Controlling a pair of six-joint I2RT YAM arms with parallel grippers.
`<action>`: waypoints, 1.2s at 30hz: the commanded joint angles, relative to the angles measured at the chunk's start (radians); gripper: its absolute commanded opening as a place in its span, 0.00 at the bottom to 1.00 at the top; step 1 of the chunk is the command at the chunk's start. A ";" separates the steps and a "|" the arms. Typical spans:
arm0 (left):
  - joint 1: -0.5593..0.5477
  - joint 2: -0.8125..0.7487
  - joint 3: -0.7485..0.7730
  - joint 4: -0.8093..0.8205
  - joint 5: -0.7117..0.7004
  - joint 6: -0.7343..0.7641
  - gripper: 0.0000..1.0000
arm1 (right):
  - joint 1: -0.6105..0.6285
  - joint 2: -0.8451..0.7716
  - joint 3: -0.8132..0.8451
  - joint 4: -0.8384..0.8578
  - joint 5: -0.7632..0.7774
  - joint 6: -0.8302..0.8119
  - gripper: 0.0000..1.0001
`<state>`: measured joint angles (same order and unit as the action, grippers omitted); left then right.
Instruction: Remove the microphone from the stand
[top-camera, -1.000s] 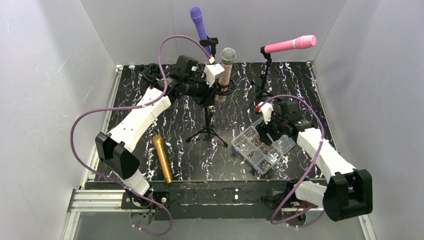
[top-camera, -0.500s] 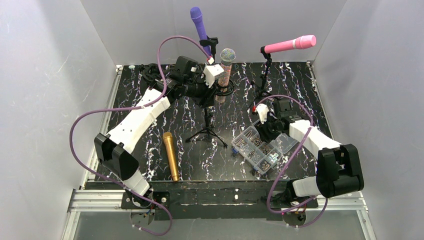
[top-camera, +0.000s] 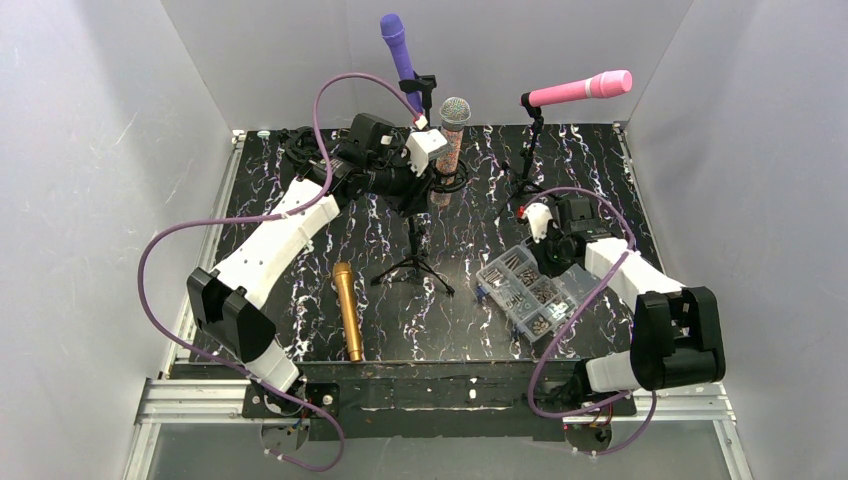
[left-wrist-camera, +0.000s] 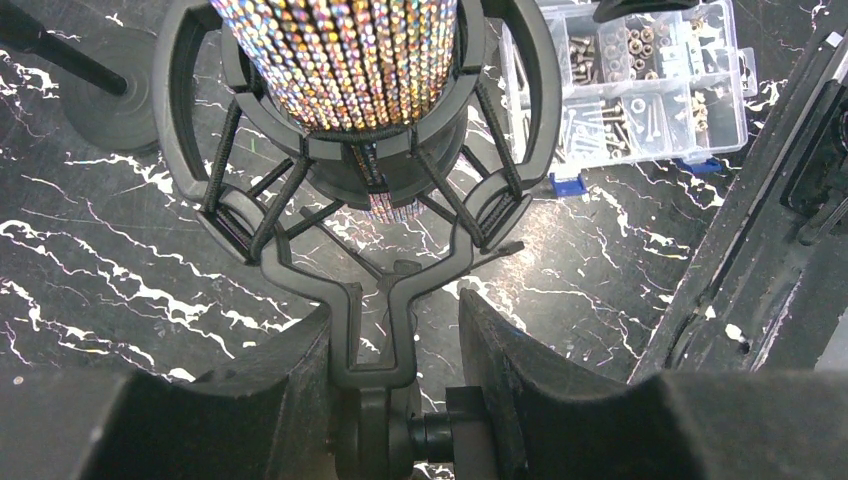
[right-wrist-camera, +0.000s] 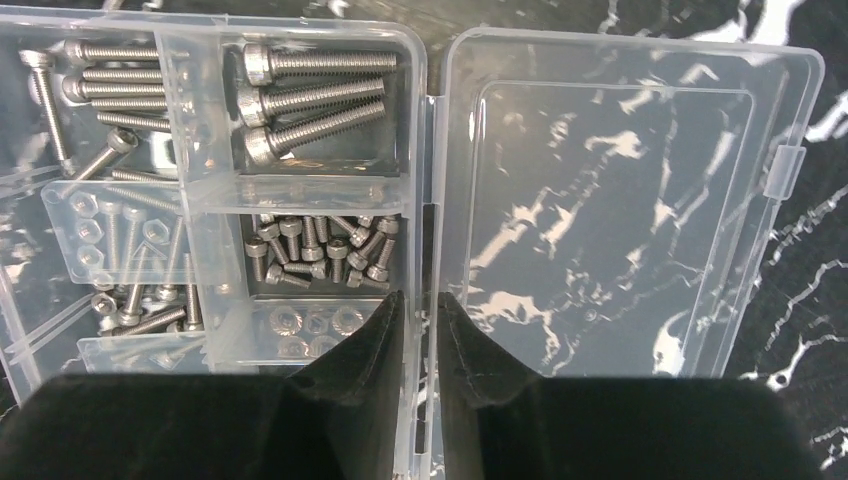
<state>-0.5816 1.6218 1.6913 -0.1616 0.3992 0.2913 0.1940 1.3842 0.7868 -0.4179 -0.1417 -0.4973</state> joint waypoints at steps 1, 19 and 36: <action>0.006 -0.044 -0.029 -0.086 0.050 -0.037 0.00 | -0.061 -0.006 0.017 0.022 0.054 -0.022 0.23; -0.017 -0.006 -0.031 -0.045 0.216 -0.104 0.00 | -0.249 -0.058 0.126 -0.065 -0.077 -0.021 0.42; -0.093 -0.016 -0.046 -0.110 0.235 -0.069 0.00 | -0.211 -0.319 0.431 -0.164 -0.555 0.222 0.83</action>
<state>-0.6338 1.6215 1.6764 -0.1349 0.4896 0.2607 -0.0467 1.1233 1.1378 -0.5934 -0.4889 -0.3874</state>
